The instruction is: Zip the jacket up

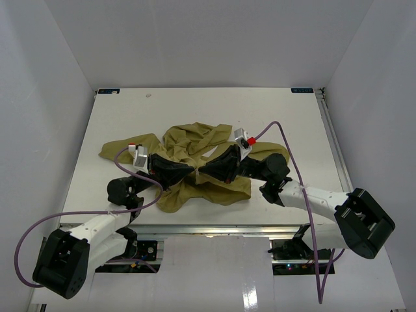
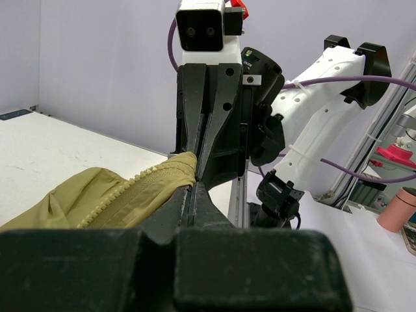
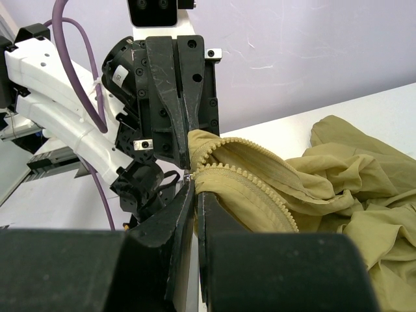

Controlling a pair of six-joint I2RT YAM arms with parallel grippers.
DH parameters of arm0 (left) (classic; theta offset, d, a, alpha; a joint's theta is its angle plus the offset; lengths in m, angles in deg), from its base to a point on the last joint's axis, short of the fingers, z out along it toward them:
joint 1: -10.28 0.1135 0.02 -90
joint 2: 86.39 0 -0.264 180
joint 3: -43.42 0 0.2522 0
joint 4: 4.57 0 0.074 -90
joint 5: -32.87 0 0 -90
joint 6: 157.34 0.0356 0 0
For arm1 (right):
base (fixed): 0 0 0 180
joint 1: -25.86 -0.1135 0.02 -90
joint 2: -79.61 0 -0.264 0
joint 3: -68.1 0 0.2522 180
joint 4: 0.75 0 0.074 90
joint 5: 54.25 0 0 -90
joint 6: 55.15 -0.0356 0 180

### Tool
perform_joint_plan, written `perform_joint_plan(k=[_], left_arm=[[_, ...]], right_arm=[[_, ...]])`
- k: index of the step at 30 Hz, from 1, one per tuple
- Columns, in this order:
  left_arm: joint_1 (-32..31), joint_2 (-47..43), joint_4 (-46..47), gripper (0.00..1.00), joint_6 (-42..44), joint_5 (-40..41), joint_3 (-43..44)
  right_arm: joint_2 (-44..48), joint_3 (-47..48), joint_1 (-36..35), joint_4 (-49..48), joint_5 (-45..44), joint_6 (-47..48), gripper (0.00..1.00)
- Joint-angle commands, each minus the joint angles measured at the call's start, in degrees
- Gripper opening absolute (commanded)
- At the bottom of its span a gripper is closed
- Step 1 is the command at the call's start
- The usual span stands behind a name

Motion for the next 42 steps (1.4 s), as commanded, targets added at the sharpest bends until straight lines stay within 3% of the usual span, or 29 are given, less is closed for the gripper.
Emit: perform_joint_plan(k=[1, 16, 42], left_arm=[[-0.6, -0.4, 28.37, 0.0, 0.6, -0.16, -0.6], [-0.63, -3.84, 28.41, 0.0, -1.76, 5.11, -0.04], [-0.96, -3.3, 28.43, 0.0, -3.56, 5.46, 2.85]], right_arm=[[1.67, 0.07, -0.24, -5.64, -0.44, 0.06, 0.08], [2.6, -1.95, -0.32, -8.12, 0.83, 0.8, 0.08], [-0.34, -0.98, -0.24, -11.63, 2.28, -2.11, 0.08]])
